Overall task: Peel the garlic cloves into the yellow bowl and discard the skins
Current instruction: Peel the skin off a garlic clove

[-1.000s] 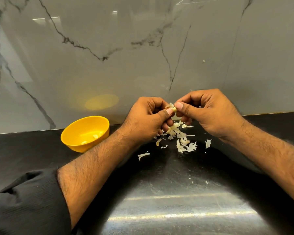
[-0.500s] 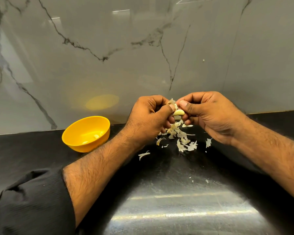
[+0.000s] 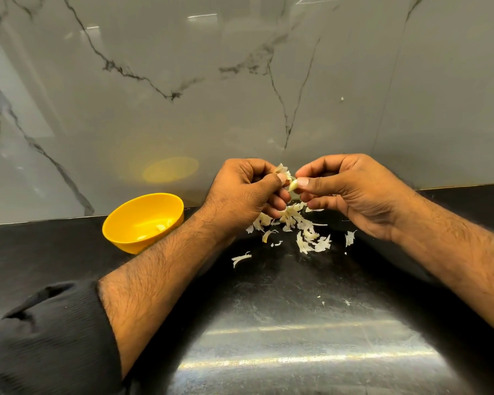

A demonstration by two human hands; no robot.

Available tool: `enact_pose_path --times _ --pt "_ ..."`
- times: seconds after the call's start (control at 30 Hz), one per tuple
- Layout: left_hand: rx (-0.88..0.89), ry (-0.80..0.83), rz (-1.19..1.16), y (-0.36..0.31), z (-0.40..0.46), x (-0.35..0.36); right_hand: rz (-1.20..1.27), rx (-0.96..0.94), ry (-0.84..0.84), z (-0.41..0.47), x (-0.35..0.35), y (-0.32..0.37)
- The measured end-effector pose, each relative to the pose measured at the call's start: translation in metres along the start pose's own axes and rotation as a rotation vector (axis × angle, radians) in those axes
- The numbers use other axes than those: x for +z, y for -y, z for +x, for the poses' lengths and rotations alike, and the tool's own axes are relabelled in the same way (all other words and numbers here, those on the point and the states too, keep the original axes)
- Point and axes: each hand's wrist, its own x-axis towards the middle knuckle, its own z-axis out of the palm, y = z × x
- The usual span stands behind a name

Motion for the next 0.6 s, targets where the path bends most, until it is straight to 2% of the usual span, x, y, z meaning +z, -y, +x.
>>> enact_pose_path --times 0.27,0.43,0.6 --pt "-0.013 0.035 -0.016 -0.004 -0.003 -0.002 0.001 0.008 0.018 0.001 -0.003 0.000" --pt "-0.012 -0.034 0.300 -0.006 -0.002 -0.012 0.015 0.044 0.000 0.001 -0.005 0.000" --pt "0.017 -0.077 0.459 -0.003 0.001 -0.016 0.011 0.089 0.050 0.000 -0.004 0.000"
